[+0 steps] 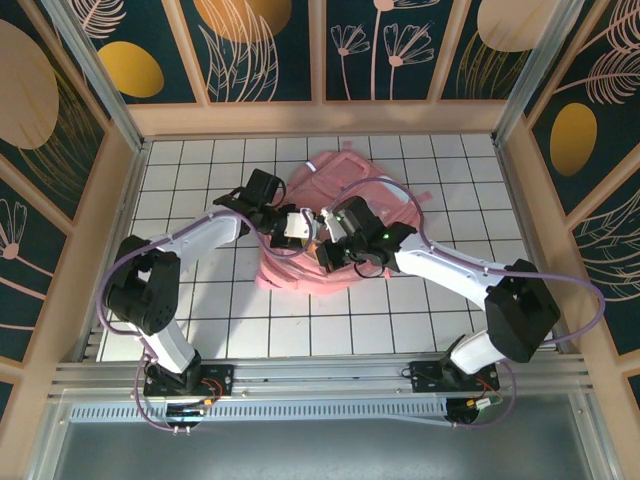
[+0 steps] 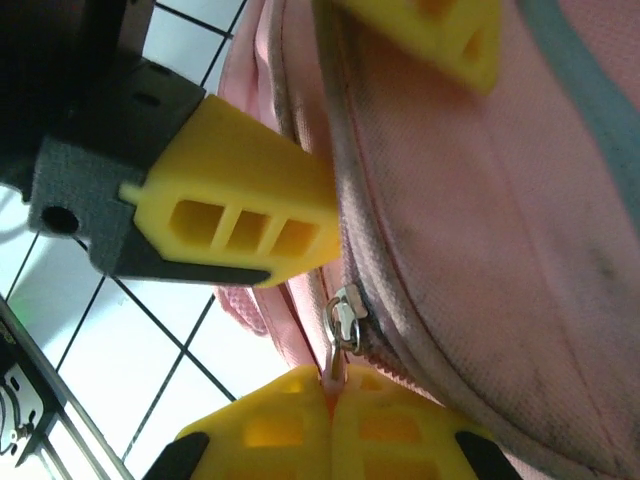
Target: Pack books, pencil case, and school supplies into a backpack
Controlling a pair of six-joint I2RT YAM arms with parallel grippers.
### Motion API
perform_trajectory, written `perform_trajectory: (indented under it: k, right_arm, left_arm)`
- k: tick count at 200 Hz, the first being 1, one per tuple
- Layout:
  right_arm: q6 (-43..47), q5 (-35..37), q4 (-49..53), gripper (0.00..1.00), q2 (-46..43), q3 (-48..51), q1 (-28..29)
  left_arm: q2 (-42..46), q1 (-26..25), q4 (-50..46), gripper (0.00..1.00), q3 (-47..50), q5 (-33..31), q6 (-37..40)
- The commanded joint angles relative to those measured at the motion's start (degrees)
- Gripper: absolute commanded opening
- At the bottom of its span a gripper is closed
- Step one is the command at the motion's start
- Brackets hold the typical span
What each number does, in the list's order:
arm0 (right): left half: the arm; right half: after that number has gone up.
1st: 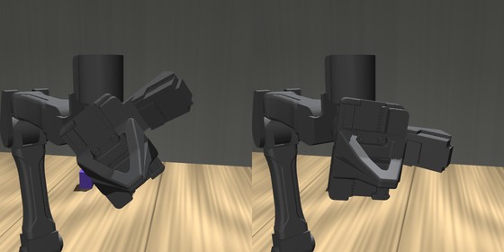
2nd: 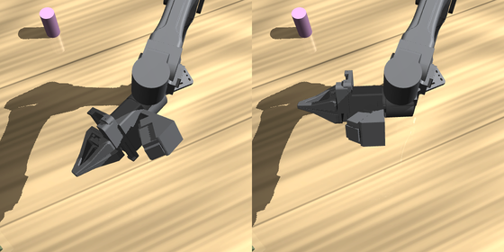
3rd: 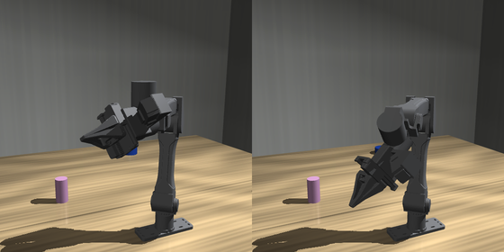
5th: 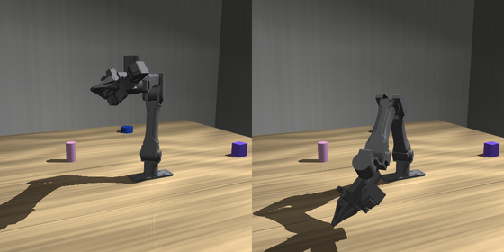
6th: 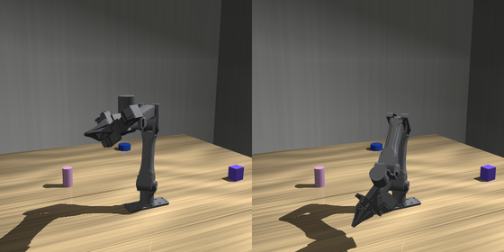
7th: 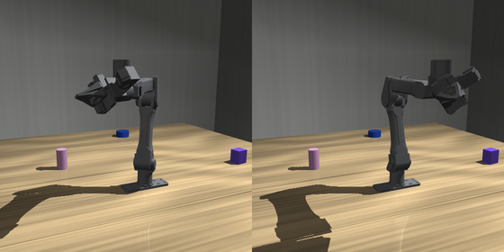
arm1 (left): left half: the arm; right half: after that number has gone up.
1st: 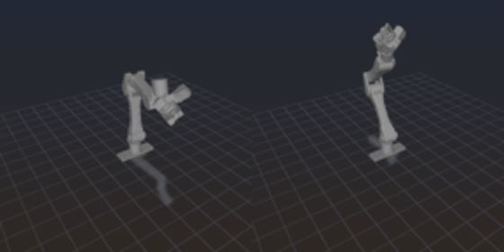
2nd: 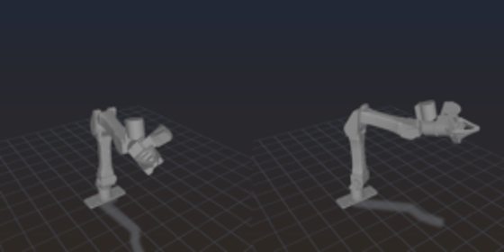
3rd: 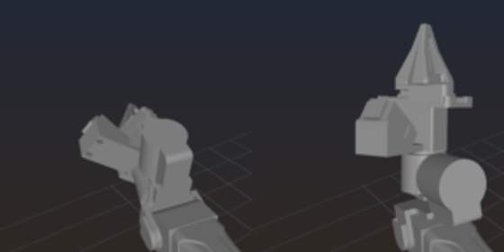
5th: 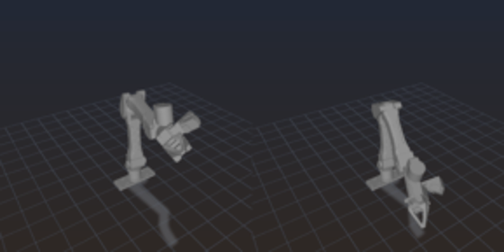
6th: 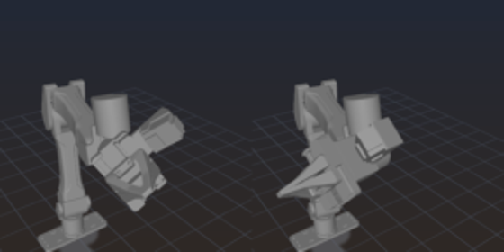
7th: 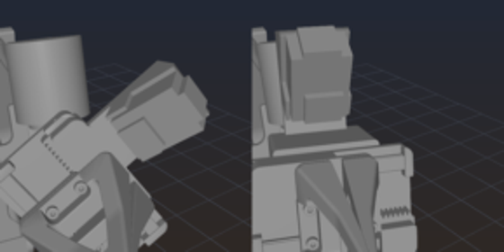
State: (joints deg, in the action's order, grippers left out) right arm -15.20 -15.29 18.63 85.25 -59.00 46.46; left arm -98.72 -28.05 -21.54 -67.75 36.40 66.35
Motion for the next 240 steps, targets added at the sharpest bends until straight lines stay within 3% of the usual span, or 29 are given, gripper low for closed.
perform_trajectory:
  k: [1,44,108,149,180,199,216,227,240]
  right_arm:
    - [0.34,-2.97,-3.83,0.00,-2.64,0.17,1.16]
    - [2.32,3.76,3.56,0.00,-2.45,1.65,-1.86]
    - [-0.08,10.98,8.27,0.00,-4.86,7.25,-13.74]
    - [-2.59,8.47,4.87,0.00,-3.31,9.96,-20.59]
    - [-3.55,12.37,8.23,0.00,-1.24,9.11,-23.03]
    - [-2.06,9.93,11.11,0.00,-1.08,7.80,-23.92]
    - [1.47,-1.94,12.00,0.00,-2.87,6.86,-23.51]
    - [3.83,-7.07,12.38,0.00,-4.59,6.02,-21.11]
    - [5.25,-8.32,12.80,0.00,-6.22,4.87,-16.55]
  left_arm:
    - [-2.41,-0.03,-1.23,0.00,-2.31,-3.75,3.83]
    - [0.19,0.10,2.20,0.00,1.75,-5.16,6.13]
    - [3.23,1.91,4.19,0.00,3.82,-1.95,6.08]
    - [5.79,2.67,7.47,0.00,7.41,0.22,5.02]
    - [6.43,3.09,8.81,0.00,8.70,0.12,3.30]
    - [6.85,3.10,11.27,0.00,9.34,-1.31,0.29]
    - [6.32,3.11,13.08,0.00,8.66,-2.66,-4.11]
    - [5.92,2.96,12.36,0.00,7.67,-3.15,-4.89]
    - [6.19,2.94,12.25,0.00,7.36,-2.60,-5.35]
